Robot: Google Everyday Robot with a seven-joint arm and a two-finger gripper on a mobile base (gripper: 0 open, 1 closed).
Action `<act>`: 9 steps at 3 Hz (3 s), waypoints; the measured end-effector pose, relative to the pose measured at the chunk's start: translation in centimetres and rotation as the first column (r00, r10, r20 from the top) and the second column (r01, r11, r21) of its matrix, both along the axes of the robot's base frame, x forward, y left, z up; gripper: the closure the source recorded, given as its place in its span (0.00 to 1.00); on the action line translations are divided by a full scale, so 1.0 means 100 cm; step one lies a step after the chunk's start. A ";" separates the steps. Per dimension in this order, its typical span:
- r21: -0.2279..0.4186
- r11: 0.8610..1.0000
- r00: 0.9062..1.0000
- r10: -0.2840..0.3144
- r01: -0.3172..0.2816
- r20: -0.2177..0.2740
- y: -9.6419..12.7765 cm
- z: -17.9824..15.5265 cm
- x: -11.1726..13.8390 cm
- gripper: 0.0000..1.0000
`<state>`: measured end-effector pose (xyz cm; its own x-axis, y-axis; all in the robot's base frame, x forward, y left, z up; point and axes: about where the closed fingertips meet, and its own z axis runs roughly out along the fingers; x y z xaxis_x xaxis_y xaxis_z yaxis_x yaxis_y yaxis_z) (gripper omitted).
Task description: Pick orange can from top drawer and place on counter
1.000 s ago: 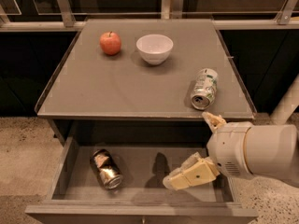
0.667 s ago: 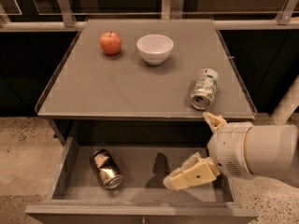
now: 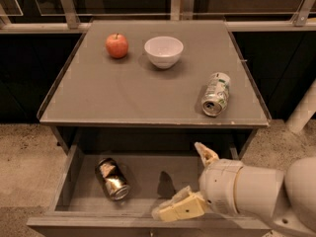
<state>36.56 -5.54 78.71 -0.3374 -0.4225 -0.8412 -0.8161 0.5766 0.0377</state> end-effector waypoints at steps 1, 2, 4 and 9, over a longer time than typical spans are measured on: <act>0.099 0.994 0.999 -0.041 0.040 0.007 0.025 -0.019 0.002 0.00; 0.128 0.987 0.995 -0.097 0.095 0.009 0.049 -0.030 0.009 0.00; 0.057 0.987 0.988 -0.150 0.148 0.038 0.062 -0.039 0.031 0.00; 0.038 0.990 0.990 -0.137 0.138 -0.031 0.116 -0.088 0.060 0.00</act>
Offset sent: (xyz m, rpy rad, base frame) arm 0.0219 0.0731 -0.0468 0.1608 -0.0205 -0.1866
